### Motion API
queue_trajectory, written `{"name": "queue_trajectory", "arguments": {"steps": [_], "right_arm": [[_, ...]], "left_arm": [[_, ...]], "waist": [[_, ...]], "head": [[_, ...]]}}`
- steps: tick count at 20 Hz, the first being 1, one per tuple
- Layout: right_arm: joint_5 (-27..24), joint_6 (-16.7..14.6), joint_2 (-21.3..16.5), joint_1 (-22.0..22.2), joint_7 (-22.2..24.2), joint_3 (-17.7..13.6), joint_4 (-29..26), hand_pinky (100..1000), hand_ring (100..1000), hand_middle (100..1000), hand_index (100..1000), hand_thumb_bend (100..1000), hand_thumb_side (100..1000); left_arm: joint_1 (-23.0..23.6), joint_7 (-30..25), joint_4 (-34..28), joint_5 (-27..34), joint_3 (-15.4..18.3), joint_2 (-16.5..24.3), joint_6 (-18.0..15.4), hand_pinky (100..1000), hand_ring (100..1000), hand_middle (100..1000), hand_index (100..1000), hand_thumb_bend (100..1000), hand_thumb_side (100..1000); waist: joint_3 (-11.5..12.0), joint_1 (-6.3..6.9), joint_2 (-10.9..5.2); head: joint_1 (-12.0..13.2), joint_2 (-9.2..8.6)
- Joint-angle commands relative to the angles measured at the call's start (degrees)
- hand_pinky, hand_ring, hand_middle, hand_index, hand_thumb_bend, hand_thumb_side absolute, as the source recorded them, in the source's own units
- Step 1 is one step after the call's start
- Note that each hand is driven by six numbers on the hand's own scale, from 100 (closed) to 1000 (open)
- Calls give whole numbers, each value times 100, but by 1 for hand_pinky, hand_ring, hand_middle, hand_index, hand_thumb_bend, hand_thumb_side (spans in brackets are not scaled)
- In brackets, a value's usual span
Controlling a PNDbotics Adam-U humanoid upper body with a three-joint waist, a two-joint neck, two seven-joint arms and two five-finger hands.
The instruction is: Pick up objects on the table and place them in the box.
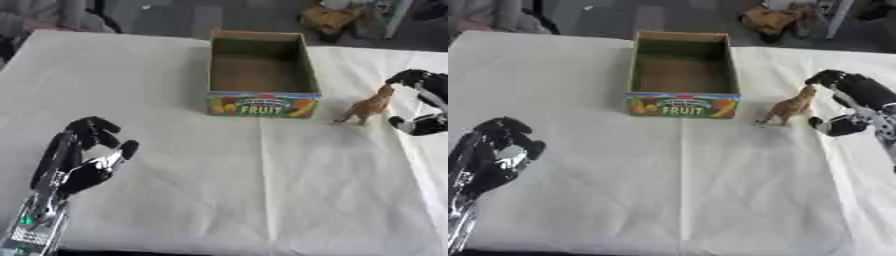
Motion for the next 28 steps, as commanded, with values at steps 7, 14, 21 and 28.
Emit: {"name": "queue_trajectory", "arguments": {"steps": [7, 14, 21, 28], "right_arm": [[154, -101, -34, -229, 50, 45, 133, 784, 818, 845, 892, 372, 106], [269, -177, 68, -354, 75, 99, 246, 784, 817, 836, 891, 370, 102], [372, -219, 149, -435, 92, 122, 361, 783, 816, 829, 889, 361, 100], [452, -238, 201, -504, 104, 125, 489, 782, 815, 824, 886, 354, 100]], "left_arm": [[-36, -22, -63, 3, -15, 78, -3, 554, 504, 541, 584, 621, 372], [-43, -24, -65, 6, -21, 70, -2, 554, 504, 540, 584, 622, 372], [-46, -28, -66, 8, -26, 64, -1, 554, 503, 540, 584, 623, 372], [-54, -33, -65, 9, -31, 57, -2, 554, 503, 540, 584, 624, 371]], "waist": [[21, 12, -80], [39, 16, -84], [58, 32, -89], [63, 41, -91]], "head": [[-21, 33], [-30, 33], [-36, 33], [-49, 33]]}}
